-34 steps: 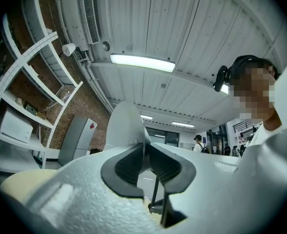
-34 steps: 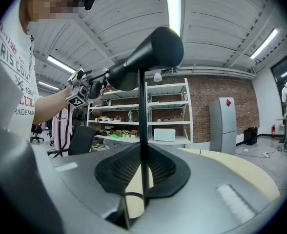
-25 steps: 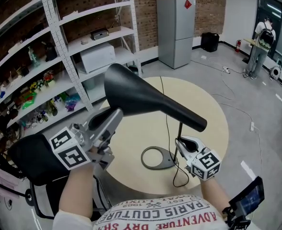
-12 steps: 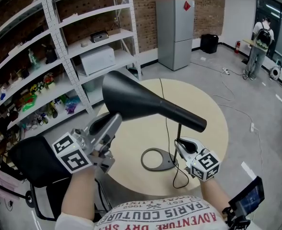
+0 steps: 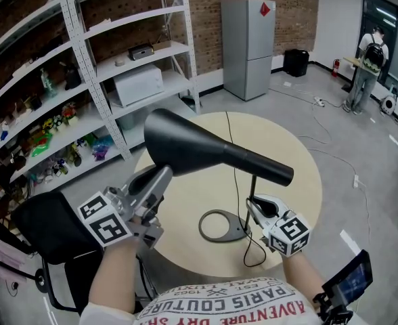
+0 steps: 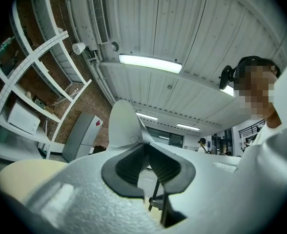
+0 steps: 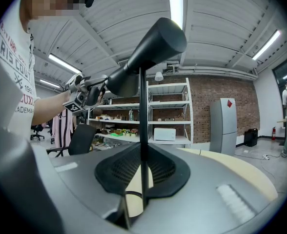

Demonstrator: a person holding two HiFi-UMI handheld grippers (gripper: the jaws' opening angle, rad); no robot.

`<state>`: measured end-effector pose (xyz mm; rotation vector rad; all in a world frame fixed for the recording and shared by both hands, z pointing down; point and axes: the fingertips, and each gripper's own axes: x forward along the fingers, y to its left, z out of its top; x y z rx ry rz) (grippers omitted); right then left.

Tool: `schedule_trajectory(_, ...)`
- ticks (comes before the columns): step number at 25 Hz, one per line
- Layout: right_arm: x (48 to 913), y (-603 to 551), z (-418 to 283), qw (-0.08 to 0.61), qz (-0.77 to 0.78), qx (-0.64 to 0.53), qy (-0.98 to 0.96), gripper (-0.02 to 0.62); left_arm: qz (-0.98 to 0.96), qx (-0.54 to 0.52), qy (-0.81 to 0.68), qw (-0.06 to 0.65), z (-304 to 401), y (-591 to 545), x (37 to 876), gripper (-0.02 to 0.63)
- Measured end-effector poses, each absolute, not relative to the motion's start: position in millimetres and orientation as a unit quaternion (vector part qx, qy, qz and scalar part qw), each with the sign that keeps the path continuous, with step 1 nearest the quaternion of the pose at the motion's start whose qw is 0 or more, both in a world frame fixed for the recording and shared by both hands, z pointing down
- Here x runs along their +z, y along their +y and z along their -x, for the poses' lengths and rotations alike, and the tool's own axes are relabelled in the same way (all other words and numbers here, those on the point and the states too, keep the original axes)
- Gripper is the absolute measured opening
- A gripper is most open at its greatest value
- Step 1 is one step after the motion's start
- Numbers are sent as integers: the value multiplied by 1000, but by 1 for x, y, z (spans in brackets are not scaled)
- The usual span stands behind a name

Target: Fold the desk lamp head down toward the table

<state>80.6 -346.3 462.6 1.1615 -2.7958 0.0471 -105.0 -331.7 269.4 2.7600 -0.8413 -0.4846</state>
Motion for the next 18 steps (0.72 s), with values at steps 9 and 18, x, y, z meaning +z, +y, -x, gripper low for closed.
schedule_trajectory(9, 462, -346, -81, 57, -382, 16, -922, 44, -936, -171, -284, 121, 106, -332, 276, 38)
schedule_trajectory(18, 462, -345, -80, 56, -381, 15, -923, 43, -932, -179, -281, 139, 107, -331, 286, 37)
